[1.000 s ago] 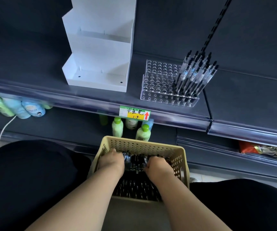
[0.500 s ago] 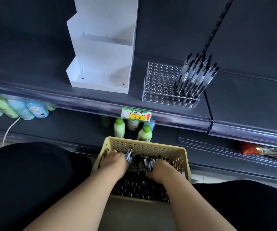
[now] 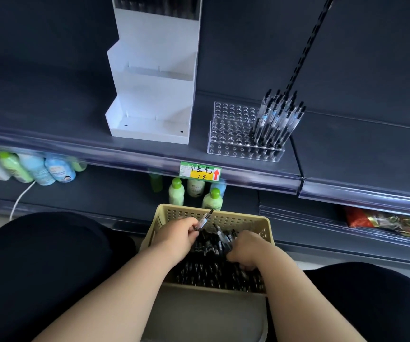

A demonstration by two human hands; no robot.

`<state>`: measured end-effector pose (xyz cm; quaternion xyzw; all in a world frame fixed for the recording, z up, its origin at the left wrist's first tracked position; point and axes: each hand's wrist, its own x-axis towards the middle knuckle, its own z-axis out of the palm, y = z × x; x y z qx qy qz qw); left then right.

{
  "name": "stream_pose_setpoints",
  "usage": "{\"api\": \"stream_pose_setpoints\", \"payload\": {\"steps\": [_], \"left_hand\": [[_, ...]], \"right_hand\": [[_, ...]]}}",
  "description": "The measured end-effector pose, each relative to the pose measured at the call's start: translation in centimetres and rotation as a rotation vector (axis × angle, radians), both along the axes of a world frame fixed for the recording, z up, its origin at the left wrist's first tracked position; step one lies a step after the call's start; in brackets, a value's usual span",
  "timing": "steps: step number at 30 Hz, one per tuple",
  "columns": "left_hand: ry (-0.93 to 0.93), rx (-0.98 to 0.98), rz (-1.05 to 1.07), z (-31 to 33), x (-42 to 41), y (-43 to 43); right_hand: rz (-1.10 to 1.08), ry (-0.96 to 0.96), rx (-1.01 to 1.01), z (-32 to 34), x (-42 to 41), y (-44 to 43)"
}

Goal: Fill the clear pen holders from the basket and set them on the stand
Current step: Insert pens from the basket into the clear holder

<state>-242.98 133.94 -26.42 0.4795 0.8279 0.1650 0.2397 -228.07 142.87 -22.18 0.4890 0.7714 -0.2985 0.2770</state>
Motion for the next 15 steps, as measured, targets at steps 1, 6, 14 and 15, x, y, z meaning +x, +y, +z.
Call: {"api": "stream_pose_setpoints", "payload": {"steps": [1, 6, 14, 15], "left_hand": [[-0.004, 0.052, -0.006, 0.5, 0.2, 0.0], [-0.028, 0.305, 0.034, 3.9, 1.0, 0.7], [-0.184, 0.561, 0.076, 9.4, 1.8, 3.0], [-0.197, 0.584, 0.081, 9.9, 1.7, 3.3]], "right_hand": [[-0.010, 0.037, 0.017, 0.4, 0.1, 0.0], [-0.086, 0.309, 0.182, 2.9, 0.4, 0.2], [-0.258, 0.741, 0.368, 7.8, -0.1, 1.1], [-0.266, 0.778, 0.419, 8.4, -0.1, 1.3]]}}
